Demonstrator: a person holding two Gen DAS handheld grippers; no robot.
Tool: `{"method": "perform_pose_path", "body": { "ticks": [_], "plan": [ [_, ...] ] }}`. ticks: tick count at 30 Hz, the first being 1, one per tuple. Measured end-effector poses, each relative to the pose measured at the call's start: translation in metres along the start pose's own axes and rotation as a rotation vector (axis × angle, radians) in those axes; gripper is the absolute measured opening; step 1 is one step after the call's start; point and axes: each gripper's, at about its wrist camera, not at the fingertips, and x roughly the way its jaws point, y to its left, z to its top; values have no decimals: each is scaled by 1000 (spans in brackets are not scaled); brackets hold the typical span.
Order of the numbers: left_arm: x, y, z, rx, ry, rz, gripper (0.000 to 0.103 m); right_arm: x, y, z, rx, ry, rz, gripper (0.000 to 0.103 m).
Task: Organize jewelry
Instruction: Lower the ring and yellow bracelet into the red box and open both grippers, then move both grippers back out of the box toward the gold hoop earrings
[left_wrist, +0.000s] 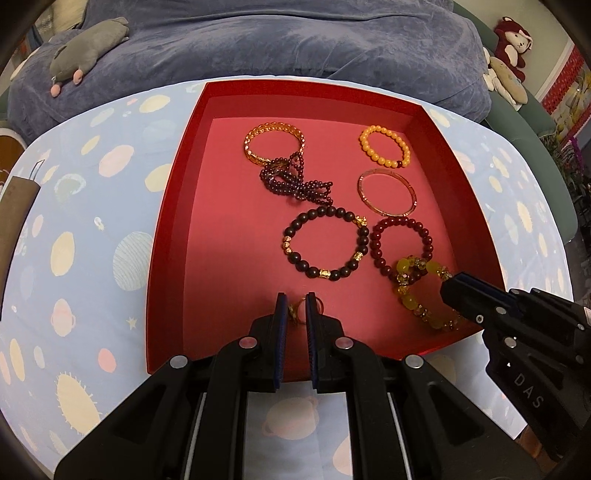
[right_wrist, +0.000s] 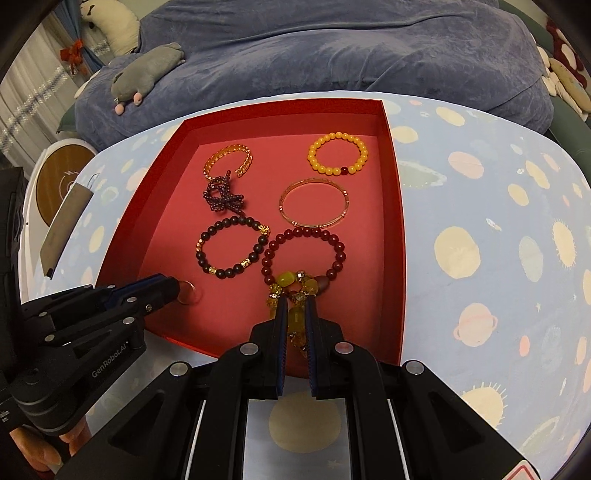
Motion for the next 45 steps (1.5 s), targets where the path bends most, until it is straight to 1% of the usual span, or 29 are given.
{"method": "perform_pose_path", "body": {
  "ticks": [4, 6, 7, 8, 9, 10, 11, 13, 15, 20, 30, 38, 45],
  "plan": [
    [3, 1, 0, -9, 3, -8, 10, 4, 0, 1, -17, 7, -15, 9],
    [3, 0, -1, -5, -3, -2, 12, 3, -1, 0, -14, 1, -28, 13],
    [3, -1, -1, -4, -2, 3, 17, 1, -3, -1, -10, -4, -30, 18],
    [3, -1, -2, -2, -5, 7, 19, 0, -4, -1, -4, -12, -32, 22],
    [2, -2, -2, -3, -10, 15, 26, -3, -5, -2, 2, -22, -34, 25],
    [1, -3, -3, -6, -15, 22, 33, -5, -6, -2, 4, -30, -33, 29],
    [-1, -3, -3, -9, -22, 26, 36, -8, -6, -2, 5, -38, -34, 33],
    [-4, -4, -3, -12, -25, 38, 47, -15, -5, -3, 1, -55, -40, 37],
    [-8, -5, -4, -10, -28, 44, 53, -22, -2, -4, -8, -70, -49, 38],
    [-19, -7, -10, -10, -45, 49, 53, -41, 2, -9, -26, -105, -55, 40],
    [-52, -13, -30, -8, -101, 59, 53, -71, -5, -31, 0, -128, -54, 40],
    [-71, -16, -57, -17, -123, 72, 53, -85, -9, -55, 10, -130, -66, 40],
    [-79, -19, -85, -36, -120, 73, 53, -92, -11, -78, 5, -121, -83, 40]
  ]
}}
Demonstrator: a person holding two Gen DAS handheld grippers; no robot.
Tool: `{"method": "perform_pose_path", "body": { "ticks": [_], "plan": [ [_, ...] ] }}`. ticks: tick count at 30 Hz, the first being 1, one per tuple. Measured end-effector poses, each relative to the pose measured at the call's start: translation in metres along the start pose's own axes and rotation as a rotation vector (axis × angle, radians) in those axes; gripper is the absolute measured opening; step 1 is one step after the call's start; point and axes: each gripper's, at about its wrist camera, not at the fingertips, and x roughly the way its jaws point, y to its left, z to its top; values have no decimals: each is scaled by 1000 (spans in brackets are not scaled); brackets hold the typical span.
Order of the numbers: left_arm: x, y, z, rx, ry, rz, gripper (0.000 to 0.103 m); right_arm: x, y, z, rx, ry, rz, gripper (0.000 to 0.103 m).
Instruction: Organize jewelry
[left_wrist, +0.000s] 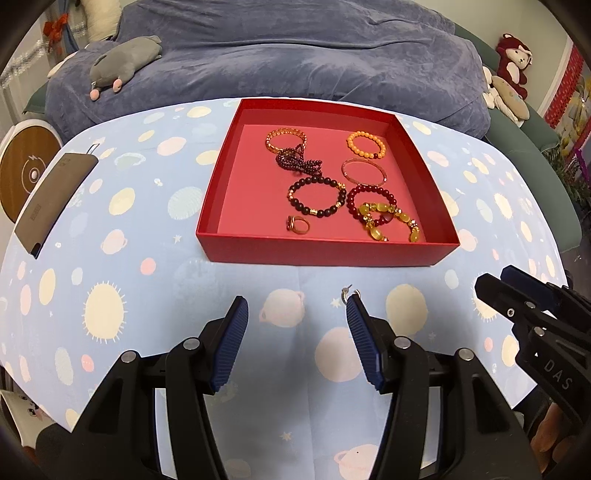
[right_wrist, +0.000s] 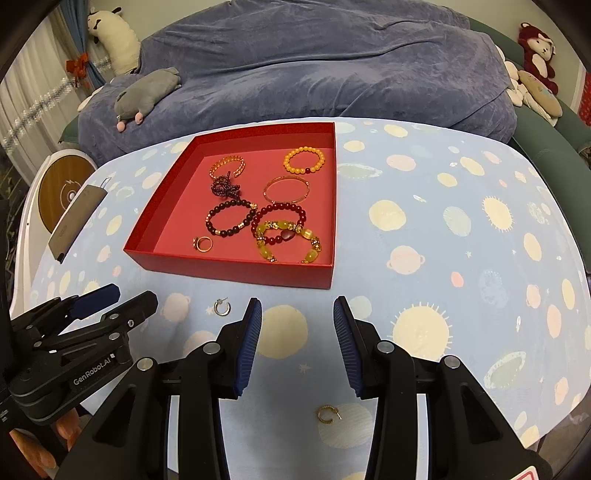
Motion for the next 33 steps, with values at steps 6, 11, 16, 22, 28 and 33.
{"method": "perform_pose_path", "body": {
  "ticks": [6, 11, 16, 22, 28, 33],
  "plan": [
    [-1, 1, -24, -2, 15, 22, 53, -3, -10, -29, -1, 27, -23, 40],
    [-1, 5, -42, -22, 30, 35, 53, 2, -22, -63, 9, 73, -41, 40],
    [2, 9, -56, -32, 49, 52, 53, 12, -29, -89, 18, 120, -48, 40],
    [4, 11, -67, -35, 52, 68, 53, 20, -30, -95, 27, 131, -40, 40],
    [5, 10, -70, -35, 60, 71, 53, 29, -25, -92, 10, 133, -36, 40],
    [5, 9, -70, -34, 61, 72, 53, 35, -19, -91, -12, 132, -43, 38]
  ]
}}
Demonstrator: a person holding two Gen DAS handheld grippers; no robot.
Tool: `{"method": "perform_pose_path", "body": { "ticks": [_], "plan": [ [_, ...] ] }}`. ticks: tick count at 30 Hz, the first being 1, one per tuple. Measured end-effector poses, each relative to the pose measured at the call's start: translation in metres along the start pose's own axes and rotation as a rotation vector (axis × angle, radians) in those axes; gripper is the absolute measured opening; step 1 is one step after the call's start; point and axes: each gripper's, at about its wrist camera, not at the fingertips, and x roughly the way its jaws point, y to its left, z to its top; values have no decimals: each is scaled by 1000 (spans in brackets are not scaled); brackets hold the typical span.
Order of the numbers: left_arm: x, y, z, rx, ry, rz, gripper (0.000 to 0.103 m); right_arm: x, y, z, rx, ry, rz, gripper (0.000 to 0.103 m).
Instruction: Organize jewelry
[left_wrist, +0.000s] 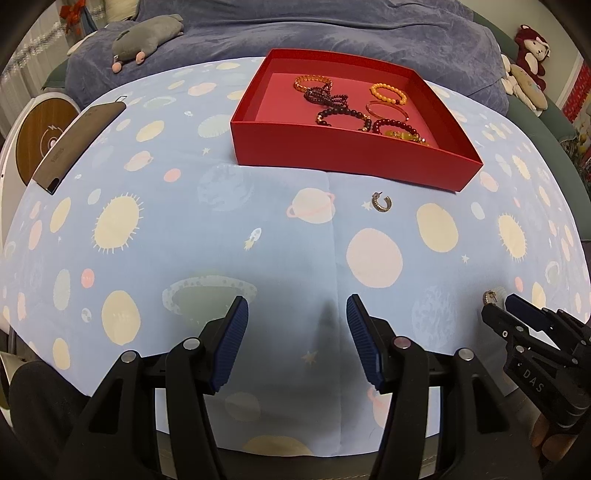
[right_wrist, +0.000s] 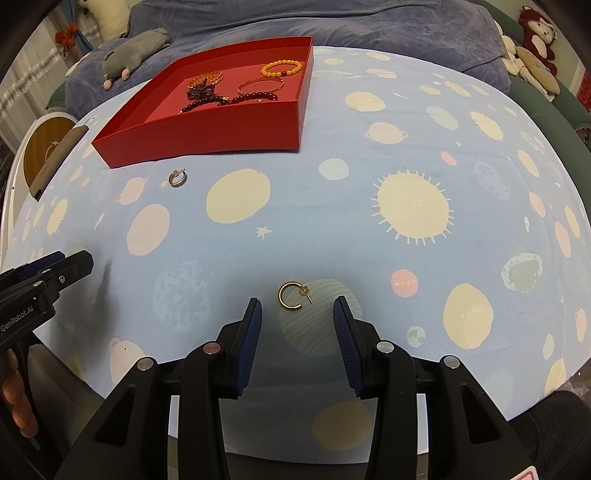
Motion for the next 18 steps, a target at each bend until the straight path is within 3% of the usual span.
{"method": "perform_pose_path", "body": {
  "ticks": [6, 11, 18],
  "plan": [
    [2, 0, 0, 0, 3, 2, 53, 5, 1, 4, -7, -9, -14, 34],
    [5, -2, 1, -2, 7, -4, 53, 4, 4, 2, -25, -19, -15, 19],
    [11, -13, 13, -6, 10, -42, 53, 3, 3, 0, -13, -25, -4, 18]
  ]
}}
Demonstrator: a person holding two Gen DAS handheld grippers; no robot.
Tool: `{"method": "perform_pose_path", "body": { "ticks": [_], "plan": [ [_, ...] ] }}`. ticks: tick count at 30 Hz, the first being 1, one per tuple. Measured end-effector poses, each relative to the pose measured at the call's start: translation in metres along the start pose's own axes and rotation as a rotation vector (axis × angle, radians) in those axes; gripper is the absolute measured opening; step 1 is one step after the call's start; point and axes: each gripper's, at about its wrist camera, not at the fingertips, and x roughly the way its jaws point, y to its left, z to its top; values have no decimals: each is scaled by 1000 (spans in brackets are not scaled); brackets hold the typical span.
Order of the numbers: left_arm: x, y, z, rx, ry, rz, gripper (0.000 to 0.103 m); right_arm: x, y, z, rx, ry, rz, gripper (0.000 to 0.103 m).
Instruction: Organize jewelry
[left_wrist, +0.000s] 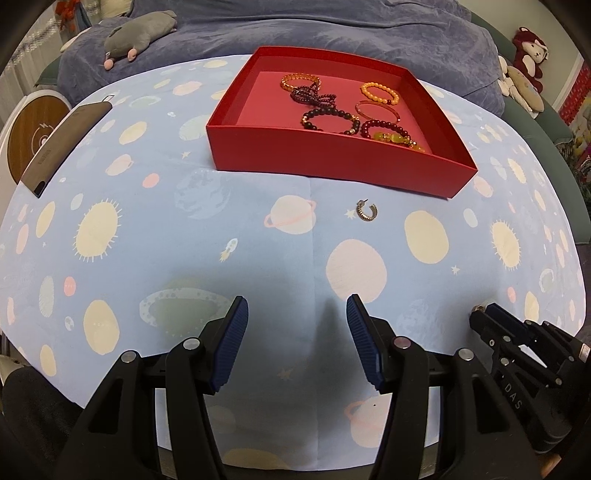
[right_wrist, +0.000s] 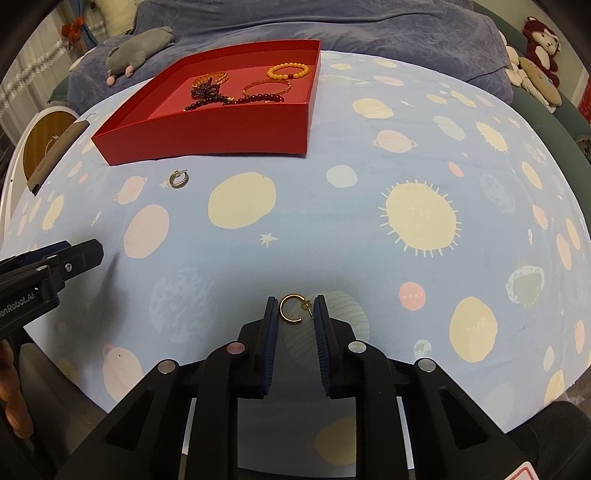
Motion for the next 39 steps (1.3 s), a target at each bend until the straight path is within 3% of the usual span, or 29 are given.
{"method": "perform_pose_path", "body": {
  "ticks": [9, 17, 25, 39],
  "plan": [
    [26, -28, 35, 9, -11, -35, 52, 0, -2, 2, 12, -5, 26, 16],
    [49, -42, 50, 36, -6, -25, 43, 0, -5, 2, 28, -6, 42, 16],
    [52, -46, 55, 71, -27, -6, 17, 0, -4, 2, 26, -7, 40, 16],
    [34, -21, 27, 38, 8, -11, 17, -2, 1, 3, 19, 2, 46, 12]
  ]
}}
